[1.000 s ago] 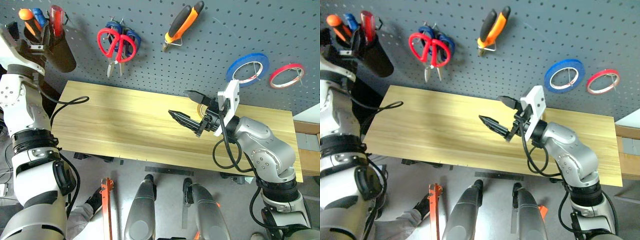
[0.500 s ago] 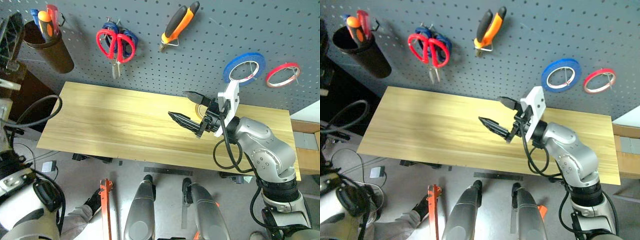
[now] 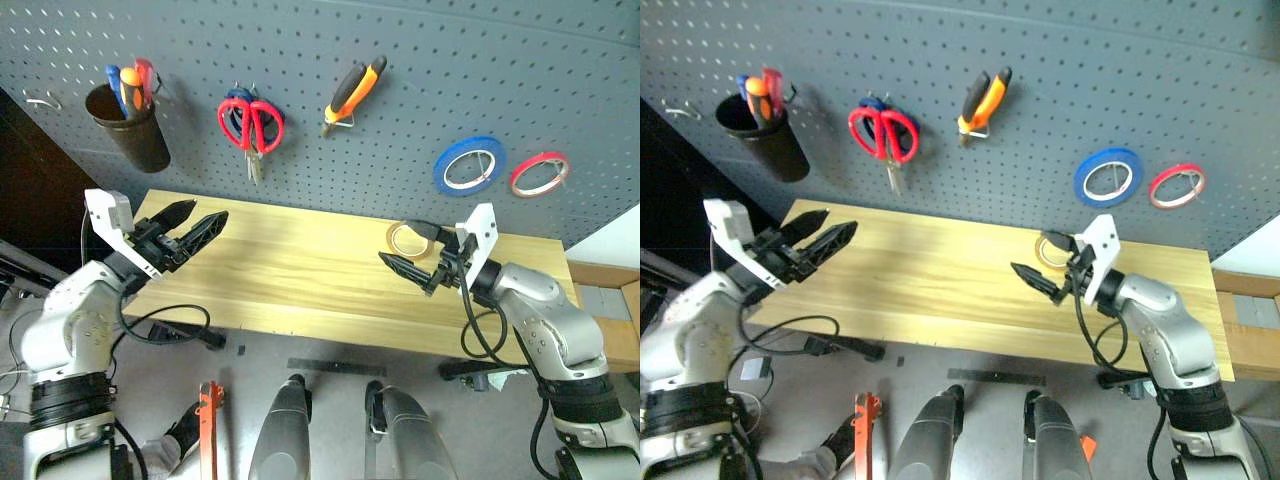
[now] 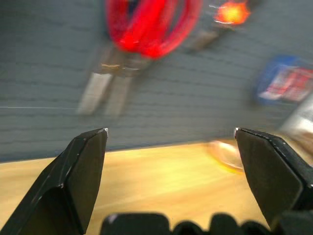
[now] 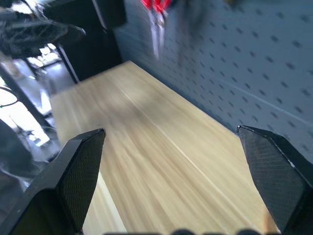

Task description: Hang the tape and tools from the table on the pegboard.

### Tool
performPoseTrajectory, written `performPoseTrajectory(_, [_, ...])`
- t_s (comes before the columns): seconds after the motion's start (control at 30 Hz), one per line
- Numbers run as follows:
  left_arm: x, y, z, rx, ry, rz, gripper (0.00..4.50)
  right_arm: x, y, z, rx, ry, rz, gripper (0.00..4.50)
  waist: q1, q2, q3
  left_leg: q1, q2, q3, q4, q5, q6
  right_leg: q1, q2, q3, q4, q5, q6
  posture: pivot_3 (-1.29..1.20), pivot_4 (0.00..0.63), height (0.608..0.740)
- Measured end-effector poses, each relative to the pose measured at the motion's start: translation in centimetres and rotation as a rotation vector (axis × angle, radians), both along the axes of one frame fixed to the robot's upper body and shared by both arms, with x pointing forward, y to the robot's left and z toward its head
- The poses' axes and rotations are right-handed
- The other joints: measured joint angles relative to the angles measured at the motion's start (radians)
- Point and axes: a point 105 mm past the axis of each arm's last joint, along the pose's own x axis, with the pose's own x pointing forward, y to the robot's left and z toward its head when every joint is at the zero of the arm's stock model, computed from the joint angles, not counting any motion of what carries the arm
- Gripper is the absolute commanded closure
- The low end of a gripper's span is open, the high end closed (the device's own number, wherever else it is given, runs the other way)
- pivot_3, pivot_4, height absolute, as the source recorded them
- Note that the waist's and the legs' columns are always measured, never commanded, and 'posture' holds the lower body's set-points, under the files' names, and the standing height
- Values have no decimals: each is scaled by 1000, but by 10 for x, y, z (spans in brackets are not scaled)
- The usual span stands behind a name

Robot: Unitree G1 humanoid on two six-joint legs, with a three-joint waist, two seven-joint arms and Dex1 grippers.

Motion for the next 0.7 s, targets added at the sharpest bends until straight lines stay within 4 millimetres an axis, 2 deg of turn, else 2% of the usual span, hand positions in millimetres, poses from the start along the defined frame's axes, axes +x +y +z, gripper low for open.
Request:
performPoseTrajectory(0.07, [2,-18,-23,16,55,-7,64,2,-11,-13,-19,26,-46,0,-2,1,-15,8,-1,2,0,0,0,10,0,1,-3,1,1,94,127,740])
performPoseTrajectory(0.17, [8,-66,-62,68,148,-80,64,-4,-26,-34,-48,84,-86,0,3,5,-48,13,3,5,0,1,4,23,0,-3,-16,2,-2,73,104,740])
performPoseTrajectory(0.23, [16,-82,-75,89,172,-79,64,-9,-31,-44,-69,113,-94,0,-1,5,-67,13,3,7,1,1,5,25,0,-2,-19,5,-2,56,89,740])
performPoseTrajectory(0.37, [30,-79,-83,167,137,15,64,-16,-44,-64,-113,174,-138,0,-22,6,-109,20,5,9,-2,-1,3,33,0,-3,-34,15,-3,41,58,740])
performPoseTrajectory(0.47, [33,-76,-105,226,159,74,64,-20,-52,-80,-137,222,-177,0,-42,8,-135,32,5,15,-1,-5,7,45,-3,-3,-36,15,-3,43,49,740])
performPoseTrajectory(0.6, [35,-66,-129,205,213,202,64,-10,-67,-90,-104,212,-301,0,-55,13,-163,31,17,17,-1,-6,7,51,-2,-17,-57,22,0,51,33,740])
performPoseTrajectory(0.7, [36,-58,-135,190,232,282,64,-3,-80,-93,-36,174,-425,0,-58,16,-177,29,20,17,-2,-6,7,52,-5,-27,-68,31,1,53,34,740])
